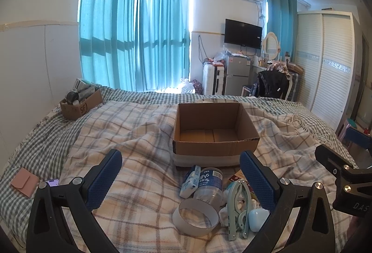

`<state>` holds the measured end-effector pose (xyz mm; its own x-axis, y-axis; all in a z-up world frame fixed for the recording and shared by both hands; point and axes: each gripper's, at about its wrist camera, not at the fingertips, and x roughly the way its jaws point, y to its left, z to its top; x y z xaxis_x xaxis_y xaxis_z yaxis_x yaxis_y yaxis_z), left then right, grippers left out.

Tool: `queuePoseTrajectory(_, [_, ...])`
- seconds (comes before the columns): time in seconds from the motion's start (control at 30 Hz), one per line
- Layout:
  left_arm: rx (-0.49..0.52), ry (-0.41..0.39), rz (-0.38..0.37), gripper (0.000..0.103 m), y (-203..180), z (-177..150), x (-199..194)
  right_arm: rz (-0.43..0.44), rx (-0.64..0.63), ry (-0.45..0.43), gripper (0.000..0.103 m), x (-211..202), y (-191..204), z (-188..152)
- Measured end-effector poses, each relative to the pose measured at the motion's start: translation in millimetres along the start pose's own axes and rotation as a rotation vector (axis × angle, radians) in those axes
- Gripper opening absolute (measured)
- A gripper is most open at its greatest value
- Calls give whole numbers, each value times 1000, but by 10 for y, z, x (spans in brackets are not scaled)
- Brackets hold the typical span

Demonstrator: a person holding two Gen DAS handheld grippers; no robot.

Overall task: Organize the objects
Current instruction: 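Move both grippers toward the loose items beside the cardboard box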

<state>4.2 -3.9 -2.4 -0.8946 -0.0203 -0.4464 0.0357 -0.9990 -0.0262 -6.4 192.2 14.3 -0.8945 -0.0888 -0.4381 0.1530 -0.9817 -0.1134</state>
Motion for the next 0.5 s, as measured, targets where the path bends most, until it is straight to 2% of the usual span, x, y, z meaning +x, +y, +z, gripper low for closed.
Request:
queuePoseTrajectory(0.23, [8, 87, 12, 103, 3, -167, 223, 8, -5, 39, 103, 123, 1, -64])
queuePoseTrajectory(0.37, [43, 187, 27, 101, -72, -420, 465, 13, -2, 92, 103, 311, -16, -165])
queuePoseTrajectory(0.5, [133, 306, 47, 98, -211, -734, 677, 23, -2, 150, 103, 497, -25, -283])
